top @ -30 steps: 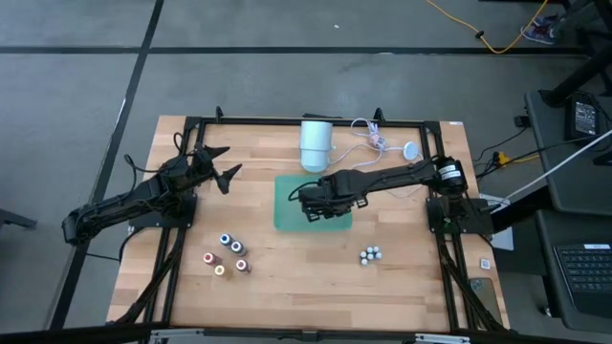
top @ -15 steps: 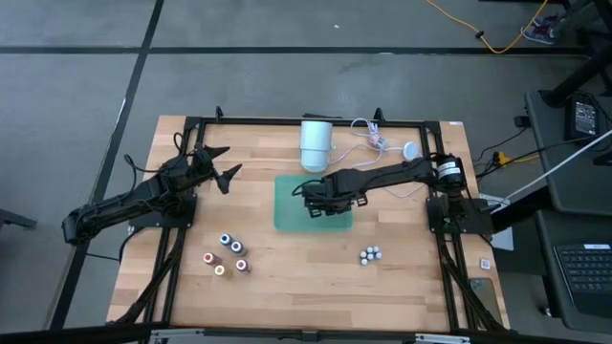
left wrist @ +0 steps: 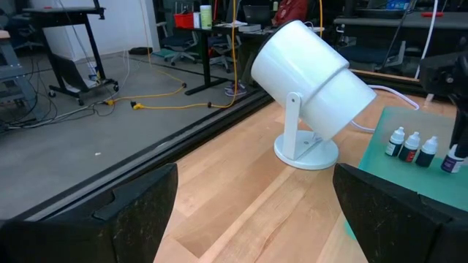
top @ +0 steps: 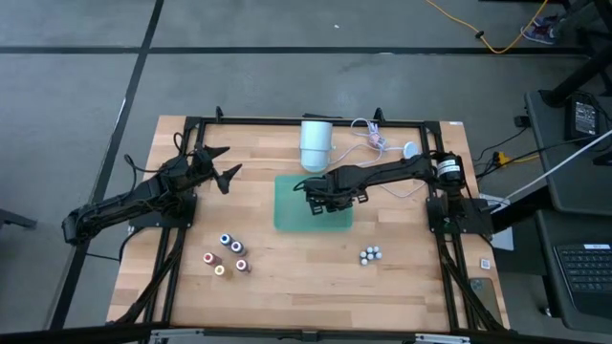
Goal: Pick & Place food coloring
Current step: Put the small purple food coloring bottle into the green bin
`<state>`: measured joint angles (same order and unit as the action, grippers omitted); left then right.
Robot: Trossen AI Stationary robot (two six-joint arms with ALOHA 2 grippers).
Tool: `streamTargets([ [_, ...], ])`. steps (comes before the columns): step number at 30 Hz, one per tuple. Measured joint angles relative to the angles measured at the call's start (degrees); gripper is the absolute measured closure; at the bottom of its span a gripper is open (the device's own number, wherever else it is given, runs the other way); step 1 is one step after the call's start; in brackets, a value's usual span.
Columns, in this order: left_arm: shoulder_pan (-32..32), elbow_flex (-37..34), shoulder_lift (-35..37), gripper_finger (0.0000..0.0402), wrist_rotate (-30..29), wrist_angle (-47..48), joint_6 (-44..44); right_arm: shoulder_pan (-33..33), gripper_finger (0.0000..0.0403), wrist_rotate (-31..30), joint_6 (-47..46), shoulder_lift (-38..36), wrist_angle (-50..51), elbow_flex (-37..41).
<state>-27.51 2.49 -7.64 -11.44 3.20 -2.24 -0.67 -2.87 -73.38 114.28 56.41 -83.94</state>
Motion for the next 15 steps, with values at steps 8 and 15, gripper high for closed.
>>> streamTargets([
  [8, -0.02, 0.00, -0.02, 0.0041, 0.00, 0.00, 0.00, -0.15, 0.0317, -1.48, 0.33, 0.00, -1.54, 0.00],
  [15, 0.00, 0.01, -0.01, 0.0041, 0.00, 0.00, 0.00, -0.18, 0.0277, -1.57, 0.09, 0.00, -1.43, 0.00],
])
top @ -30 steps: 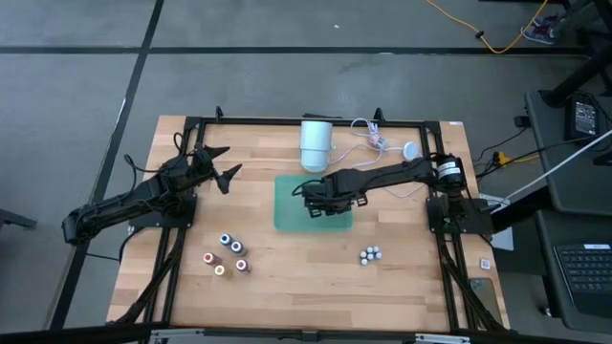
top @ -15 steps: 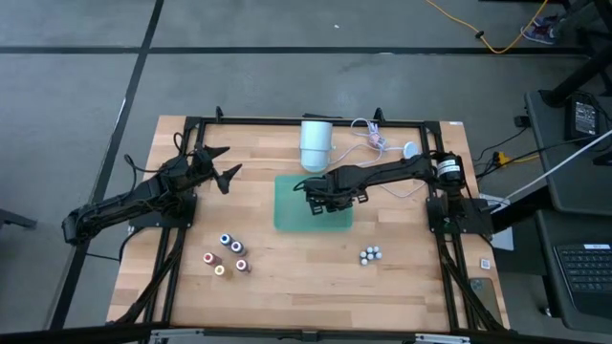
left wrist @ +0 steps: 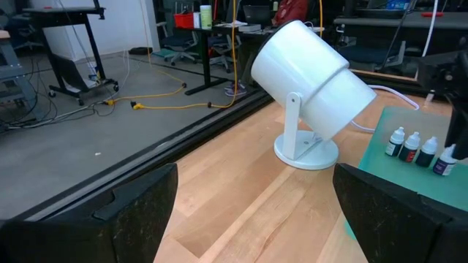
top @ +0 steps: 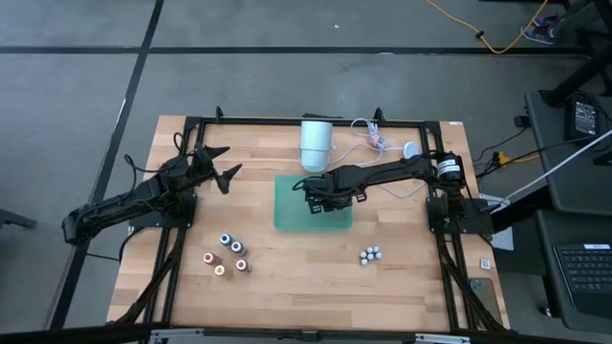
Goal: Pick & Place food coloring
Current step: Put the small purple food coloring bottle into the green bin, then put the bottom small blue food coloring bottle into the green bin
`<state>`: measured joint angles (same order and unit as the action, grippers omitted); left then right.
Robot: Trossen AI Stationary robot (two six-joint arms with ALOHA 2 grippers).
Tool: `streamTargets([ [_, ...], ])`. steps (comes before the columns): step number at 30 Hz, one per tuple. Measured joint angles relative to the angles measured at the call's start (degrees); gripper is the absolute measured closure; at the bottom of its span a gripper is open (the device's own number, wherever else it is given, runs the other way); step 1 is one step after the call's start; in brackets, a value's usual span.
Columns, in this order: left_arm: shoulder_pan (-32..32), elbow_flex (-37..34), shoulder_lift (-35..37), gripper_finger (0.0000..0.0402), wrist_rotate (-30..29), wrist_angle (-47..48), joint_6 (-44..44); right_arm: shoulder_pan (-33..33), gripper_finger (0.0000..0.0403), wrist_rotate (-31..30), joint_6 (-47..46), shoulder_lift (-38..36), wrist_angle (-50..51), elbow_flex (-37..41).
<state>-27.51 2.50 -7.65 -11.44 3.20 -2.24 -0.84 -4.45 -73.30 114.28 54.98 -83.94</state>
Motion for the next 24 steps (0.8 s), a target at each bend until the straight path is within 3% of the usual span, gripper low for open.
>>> streamTargets([
  [16, 0.01, -0.01, 0.00, 0.0041, 0.00, 0.00, 0.00, 0.89, 0.0266, -0.55, -0.51, -3.02, 0.76, -0.40],
  [24, -0.02, -0.02, 0.00, 0.0041, 0.00, 0.00, 0.00, 3.98, 0.0266, 1.05, 7.97, -8.61, -0.35, -0.41],
])
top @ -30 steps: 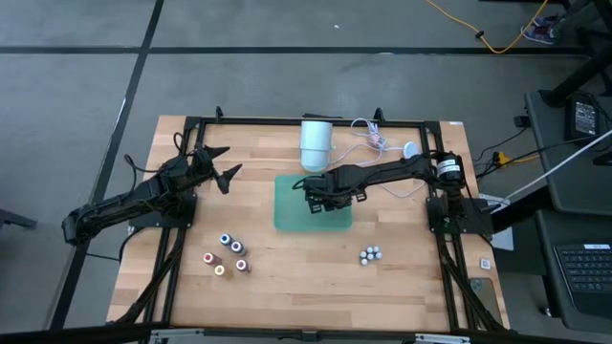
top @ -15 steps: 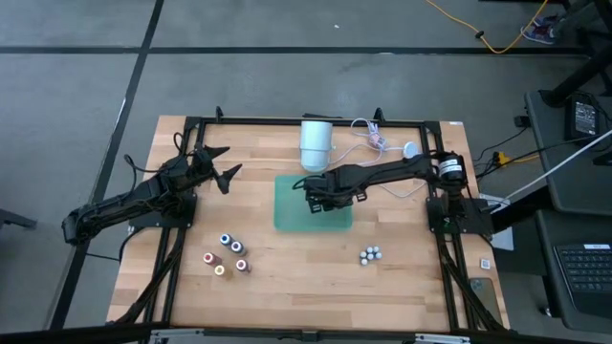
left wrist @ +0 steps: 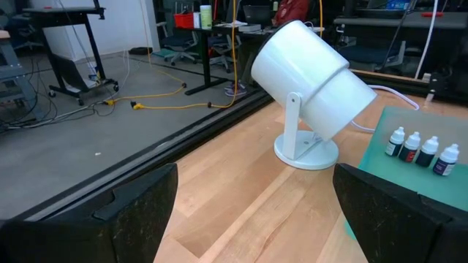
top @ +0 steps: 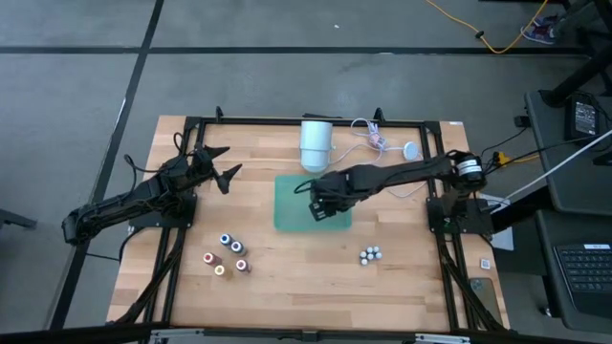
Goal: Pick & Place food coloring
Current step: Put the bottom small blue food coloring bottle into the green bin
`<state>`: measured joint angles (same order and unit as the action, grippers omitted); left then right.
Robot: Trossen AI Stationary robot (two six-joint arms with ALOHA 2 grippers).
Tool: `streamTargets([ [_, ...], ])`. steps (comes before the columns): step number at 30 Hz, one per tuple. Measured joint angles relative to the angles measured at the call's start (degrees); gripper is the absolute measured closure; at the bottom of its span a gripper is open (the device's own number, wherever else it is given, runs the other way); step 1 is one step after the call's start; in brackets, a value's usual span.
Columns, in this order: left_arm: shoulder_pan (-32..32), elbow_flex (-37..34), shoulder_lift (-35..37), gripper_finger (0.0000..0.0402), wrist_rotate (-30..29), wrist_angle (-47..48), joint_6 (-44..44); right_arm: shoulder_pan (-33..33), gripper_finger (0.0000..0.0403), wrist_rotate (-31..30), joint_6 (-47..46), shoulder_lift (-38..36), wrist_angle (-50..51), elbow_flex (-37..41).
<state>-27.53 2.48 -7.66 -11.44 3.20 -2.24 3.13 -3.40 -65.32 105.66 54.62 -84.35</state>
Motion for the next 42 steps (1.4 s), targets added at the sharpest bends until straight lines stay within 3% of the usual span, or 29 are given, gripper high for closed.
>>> streamTargets([
  [8, 0.01, 0.00, 0.00, 0.0041, 0.00, 0.00, 0.00, 3.62, 0.0211, 2.60, 7.69, -3.56, 0.96, 0.39],
  [13, 0.02, 0.00, 0.02, 0.0041, 0.00, 0.00, 0.00, 6.60, 0.0182, 2.58, 4.06, -6.17, 4.65, 0.39],
  [20, 0.00, 0.01, 0.02, 0.0041, 0.00, 0.00, 0.00, 12.65, 0.0191, 2.59, -2.25, -9.64, 10.39, 0.41],
  [31, 0.02, 0.00, 0.02, 0.0041, 0.00, 0.00, 0.00, 23.63, 0.0204, 4.16, -11.03, -13.73, 8.42, 5.71],
  [42, 0.02, 0.01, 0.01, 0.0041, 0.00, 0.00, 0.00, 34.06, 0.0204, 3.15, -15.54, -13.25, 8.29, 6.90],
])
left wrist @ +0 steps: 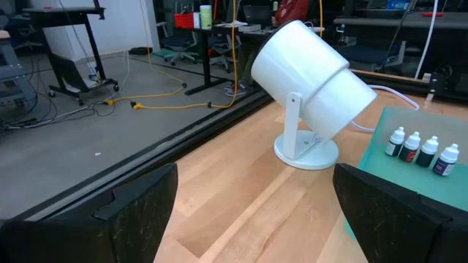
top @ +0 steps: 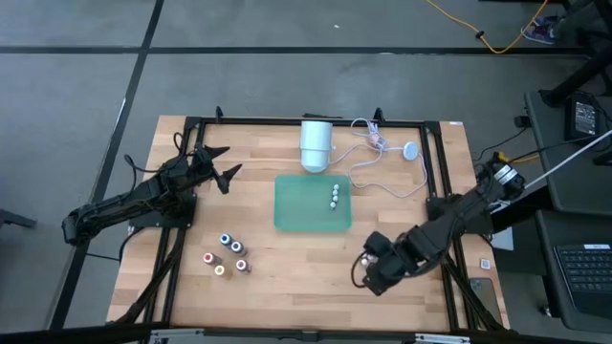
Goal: Pick & Place food coloring
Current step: Put the bottom small blue food coloring bottle into the green bin
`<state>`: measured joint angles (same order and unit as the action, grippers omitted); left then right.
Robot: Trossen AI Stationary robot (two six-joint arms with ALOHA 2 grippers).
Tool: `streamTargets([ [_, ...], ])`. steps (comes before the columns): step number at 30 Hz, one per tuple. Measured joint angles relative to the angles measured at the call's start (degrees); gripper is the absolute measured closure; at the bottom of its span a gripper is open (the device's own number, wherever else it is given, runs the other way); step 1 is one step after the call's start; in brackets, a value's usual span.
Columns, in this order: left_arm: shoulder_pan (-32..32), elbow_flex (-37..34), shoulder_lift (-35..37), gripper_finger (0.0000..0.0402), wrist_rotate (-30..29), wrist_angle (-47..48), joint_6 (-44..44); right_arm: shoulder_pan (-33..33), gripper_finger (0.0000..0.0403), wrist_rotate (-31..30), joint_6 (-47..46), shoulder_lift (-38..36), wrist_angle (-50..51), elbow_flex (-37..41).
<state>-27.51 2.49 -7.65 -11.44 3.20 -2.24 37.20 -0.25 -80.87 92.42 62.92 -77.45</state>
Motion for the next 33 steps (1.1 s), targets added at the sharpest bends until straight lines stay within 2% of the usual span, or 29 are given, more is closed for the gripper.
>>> streamTargets([
  [7, -0.01, 0.01, 0.00, 0.0041, 0.00, 0.00, 0.00, 2.97, 0.0204, -0.05, -5.04, 0.16, -3.72, 7.07],
  [18, 0.00, -0.01, 0.00, 0.0041, 0.00, 0.00, 0.00, 1.85, 0.0204, -1.64, -0.23, -2.28, -6.42, 16.49],
  [33, 0.00, -0.01, -0.01, 0.0041, 0.00, 0.00, 0.00, -2.66, 0.0204, -3.63, 6.55, -2.29, -13.82, 21.60],
])
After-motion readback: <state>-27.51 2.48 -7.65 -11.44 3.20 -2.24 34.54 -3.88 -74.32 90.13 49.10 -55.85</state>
